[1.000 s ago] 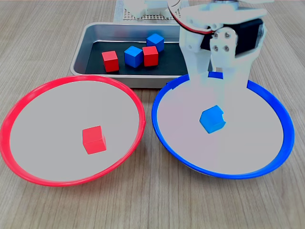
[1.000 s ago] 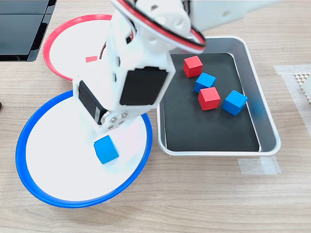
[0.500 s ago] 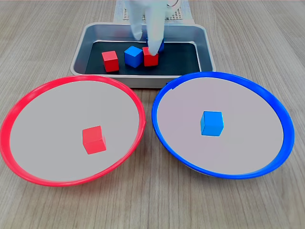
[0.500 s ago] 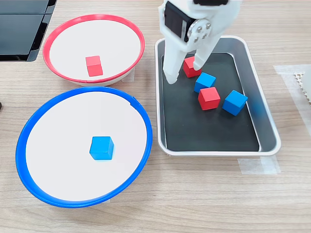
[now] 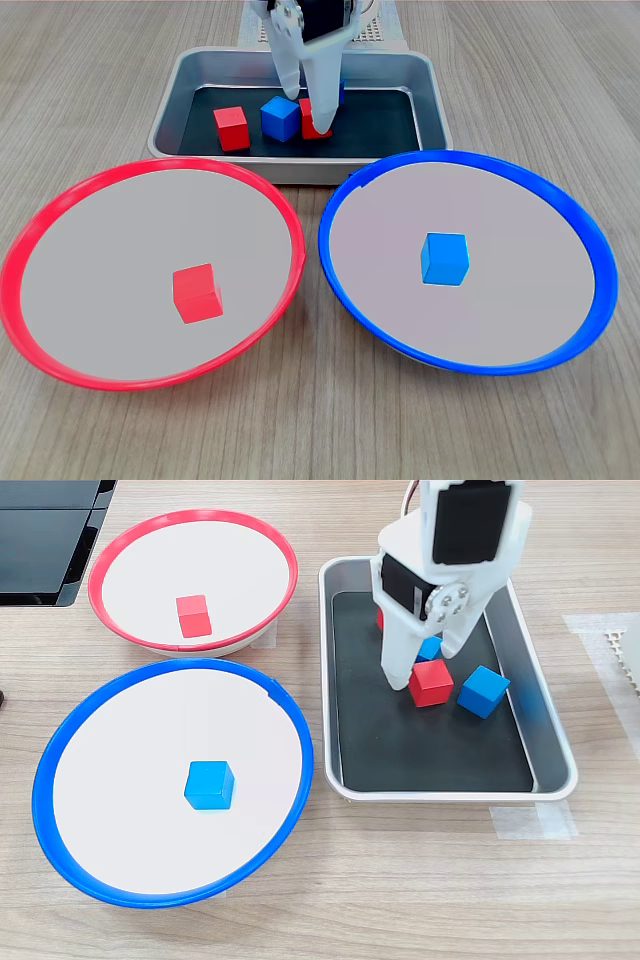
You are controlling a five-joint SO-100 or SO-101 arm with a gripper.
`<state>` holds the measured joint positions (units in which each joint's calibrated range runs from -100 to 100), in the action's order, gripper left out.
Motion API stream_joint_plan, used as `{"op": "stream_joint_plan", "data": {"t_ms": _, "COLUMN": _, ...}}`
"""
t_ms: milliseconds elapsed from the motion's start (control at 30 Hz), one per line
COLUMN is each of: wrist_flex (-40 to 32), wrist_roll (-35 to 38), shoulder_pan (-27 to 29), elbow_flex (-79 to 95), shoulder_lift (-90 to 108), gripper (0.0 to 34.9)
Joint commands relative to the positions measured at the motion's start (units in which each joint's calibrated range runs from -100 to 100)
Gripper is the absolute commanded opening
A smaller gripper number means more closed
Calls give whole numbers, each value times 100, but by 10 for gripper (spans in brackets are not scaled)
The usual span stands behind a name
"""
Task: Resolve any anomalies and move all blocks to matching dishes
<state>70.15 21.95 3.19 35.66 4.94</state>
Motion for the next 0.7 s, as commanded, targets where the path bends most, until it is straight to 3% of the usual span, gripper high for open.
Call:
{"op": "stream_joint_plan", "data": {"t_ms": 0, "wrist_flex": -60, "wrist_roll": -83, "shoulder_pan": -97, "elbow_flex": 107, "shoulder_lift": 175, "gripper": 175}}
{"op": "stream_joint_plan", "data": {"t_ms": 67, "wrist_flex": -110, "wrist_roll": -98, "shoulder_pan": -135, "elbow_flex": 180, "shoulder_lift": 132, "gripper": 170}}
{"op": "stream_joint_plan", "data": {"t_ms": 133, "wrist_flex": -176, "wrist_roll": -122, "shoulder_pan": -173, "elbow_flex": 198, "shoulder_lift": 73, "gripper": 130}}
{"op": "stream_joint_plan", "data": {"t_ms": 200, "wrist_flex": -193, "wrist_roll": -156, "shoulder_pan": -210, "elbow_flex": 162, "shoulder_lift": -4, "gripper": 119}}
{"op": "stream_joint_plan", "data": {"t_ms": 300, "wrist_flex": -209, "wrist_roll": -205, "shoulder_pan": -276, "elbow_flex": 52, "shoulder_lift": -72, "gripper": 75}}
{"op": "stream_joint_plan", "data": {"t_ms": 333, "wrist_flex": -209, "wrist_roll": -220, "shoulder_pan": -304, "elbow_flex": 25, "shoulder_lift": -81, "gripper": 42}}
{"op": "stream_joint_plan", "data": {"t_ms": 400, "wrist_flex": -209, "wrist_roll": -230, "shoulder_pan": -323, "elbow_flex": -20, "shoulder_lift": -81, "gripper": 9}}
{"op": "stream_joint_plan", "data": {"t_ms": 600, "wrist_flex": 707, "wrist_roll": -576, "shoulder_pan": -502, "elbow_flex": -1850, "shoulder_lift": -183, "gripper": 4}}
{"op": "stream_joint_plan", "data": {"t_ms": 667, "wrist_flex": 1021, "wrist_roll": -1006, "shoulder_pan": -201, "elbow_flex": -4363, "shoulder_lift": -1079, "gripper": 4}}
